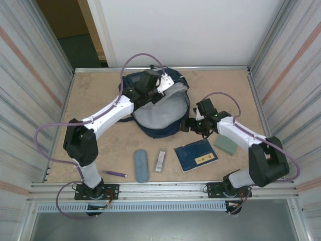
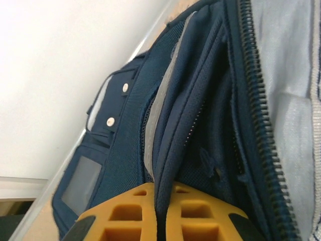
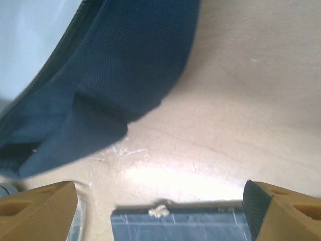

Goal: Pack the student bag

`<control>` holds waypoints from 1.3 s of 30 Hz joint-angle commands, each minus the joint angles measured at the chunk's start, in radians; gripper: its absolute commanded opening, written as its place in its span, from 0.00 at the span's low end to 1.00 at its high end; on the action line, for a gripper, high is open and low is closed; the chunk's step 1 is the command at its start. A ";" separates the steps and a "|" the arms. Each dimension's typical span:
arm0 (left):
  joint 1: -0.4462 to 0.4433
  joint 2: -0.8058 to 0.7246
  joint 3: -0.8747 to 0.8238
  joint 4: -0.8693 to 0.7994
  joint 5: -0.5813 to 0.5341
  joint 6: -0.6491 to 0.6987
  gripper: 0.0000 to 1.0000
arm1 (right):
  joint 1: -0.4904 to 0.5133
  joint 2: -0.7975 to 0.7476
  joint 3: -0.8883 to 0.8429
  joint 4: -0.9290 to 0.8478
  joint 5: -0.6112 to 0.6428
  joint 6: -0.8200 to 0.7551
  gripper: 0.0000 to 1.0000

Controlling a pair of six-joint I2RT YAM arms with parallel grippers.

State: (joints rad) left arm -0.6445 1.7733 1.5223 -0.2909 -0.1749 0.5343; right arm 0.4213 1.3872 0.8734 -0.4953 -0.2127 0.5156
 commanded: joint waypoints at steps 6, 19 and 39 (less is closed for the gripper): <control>0.051 0.097 -0.031 0.126 -0.011 0.050 0.00 | -0.005 -0.165 -0.031 -0.295 0.147 0.162 0.86; -0.075 -0.031 -0.121 -0.045 0.317 -0.393 0.47 | 0.034 -0.431 -0.309 -0.325 0.157 0.462 0.58; -0.296 0.292 -0.079 -0.209 0.584 -0.807 0.60 | -0.043 -0.459 -0.389 -0.344 0.110 0.642 0.56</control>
State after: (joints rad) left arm -0.9310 2.0518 1.4158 -0.4541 0.3462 -0.2367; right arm 0.3943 0.9554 0.5007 -0.8169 -0.0525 1.0706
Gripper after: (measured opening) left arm 0.586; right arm 0.548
